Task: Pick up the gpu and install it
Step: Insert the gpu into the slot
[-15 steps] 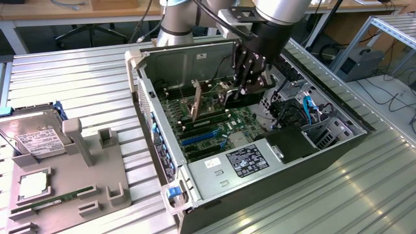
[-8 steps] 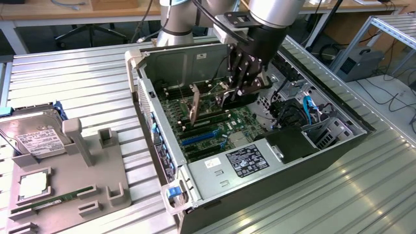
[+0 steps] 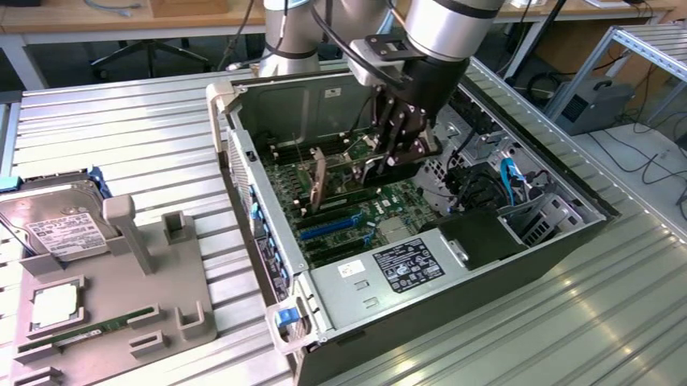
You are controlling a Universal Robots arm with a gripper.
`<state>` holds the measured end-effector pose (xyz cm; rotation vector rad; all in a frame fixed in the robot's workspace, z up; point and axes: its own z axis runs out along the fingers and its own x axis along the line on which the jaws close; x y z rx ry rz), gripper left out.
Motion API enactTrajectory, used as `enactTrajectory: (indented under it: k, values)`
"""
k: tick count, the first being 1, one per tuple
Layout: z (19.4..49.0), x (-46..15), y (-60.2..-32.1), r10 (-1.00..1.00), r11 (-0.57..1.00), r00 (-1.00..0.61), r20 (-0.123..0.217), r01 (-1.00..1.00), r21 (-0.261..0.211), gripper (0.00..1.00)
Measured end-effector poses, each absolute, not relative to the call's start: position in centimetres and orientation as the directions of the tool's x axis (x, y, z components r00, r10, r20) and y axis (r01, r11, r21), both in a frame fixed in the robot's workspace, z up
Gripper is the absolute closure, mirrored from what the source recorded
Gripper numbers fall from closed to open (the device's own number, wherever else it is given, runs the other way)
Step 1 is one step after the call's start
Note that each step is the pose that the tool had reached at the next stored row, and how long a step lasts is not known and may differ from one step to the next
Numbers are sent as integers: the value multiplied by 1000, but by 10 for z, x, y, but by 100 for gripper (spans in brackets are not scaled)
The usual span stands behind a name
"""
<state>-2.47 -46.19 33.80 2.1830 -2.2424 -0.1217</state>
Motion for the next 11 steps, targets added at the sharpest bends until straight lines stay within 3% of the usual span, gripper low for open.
enactTrajectory:
  k: [11]
  values:
    - [322, -28, -462, -998, 40, -43, -47, -997, 64, 73]
